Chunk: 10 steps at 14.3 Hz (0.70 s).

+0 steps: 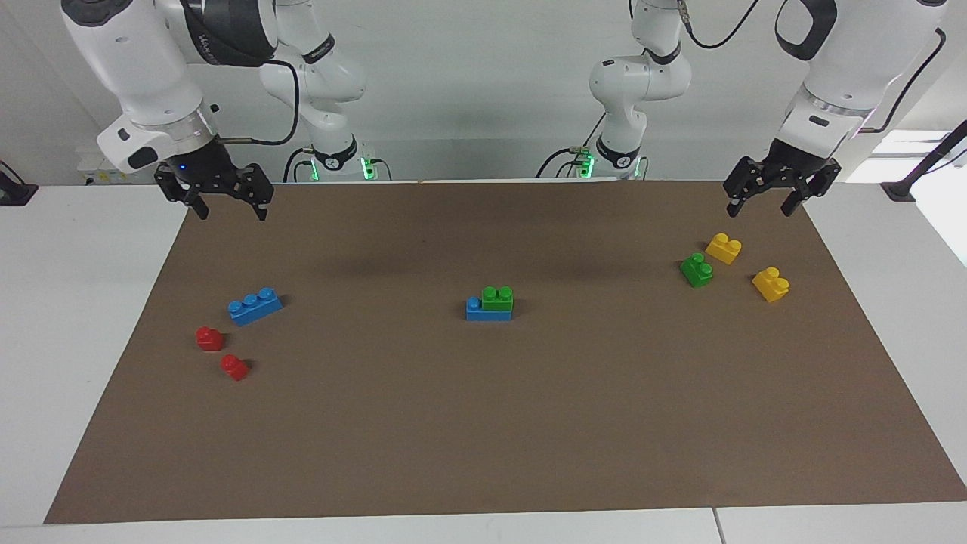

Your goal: Remove green block with left arm and hold with right

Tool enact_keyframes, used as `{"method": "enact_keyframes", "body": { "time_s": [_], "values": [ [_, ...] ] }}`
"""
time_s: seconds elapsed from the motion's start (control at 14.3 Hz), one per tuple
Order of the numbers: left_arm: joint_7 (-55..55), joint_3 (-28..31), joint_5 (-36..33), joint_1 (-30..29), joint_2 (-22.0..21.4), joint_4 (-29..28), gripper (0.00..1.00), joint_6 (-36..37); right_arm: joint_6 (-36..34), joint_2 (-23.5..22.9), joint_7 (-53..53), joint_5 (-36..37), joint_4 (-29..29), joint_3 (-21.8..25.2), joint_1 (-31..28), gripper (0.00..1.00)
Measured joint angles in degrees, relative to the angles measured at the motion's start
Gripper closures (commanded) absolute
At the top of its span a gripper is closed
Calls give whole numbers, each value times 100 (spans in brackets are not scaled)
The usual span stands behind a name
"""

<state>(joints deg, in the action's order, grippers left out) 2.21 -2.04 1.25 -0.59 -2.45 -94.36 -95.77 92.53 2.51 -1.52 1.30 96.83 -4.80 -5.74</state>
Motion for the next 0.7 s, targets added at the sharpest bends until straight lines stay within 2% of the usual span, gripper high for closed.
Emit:
{"method": "enact_keyframes", "body": {
  "time_s": [0.28, 0.7],
  "values": [
    [-80, -10, 0, 6, -8, -51, 0, 6, 0, 0, 0, 0, 1, 8, -77, 0],
    [-1371, -79, 0, 207, -123, -294, 0, 2, 108, 0, -74, 0, 0, -10, -67, 0]
  ]
}}
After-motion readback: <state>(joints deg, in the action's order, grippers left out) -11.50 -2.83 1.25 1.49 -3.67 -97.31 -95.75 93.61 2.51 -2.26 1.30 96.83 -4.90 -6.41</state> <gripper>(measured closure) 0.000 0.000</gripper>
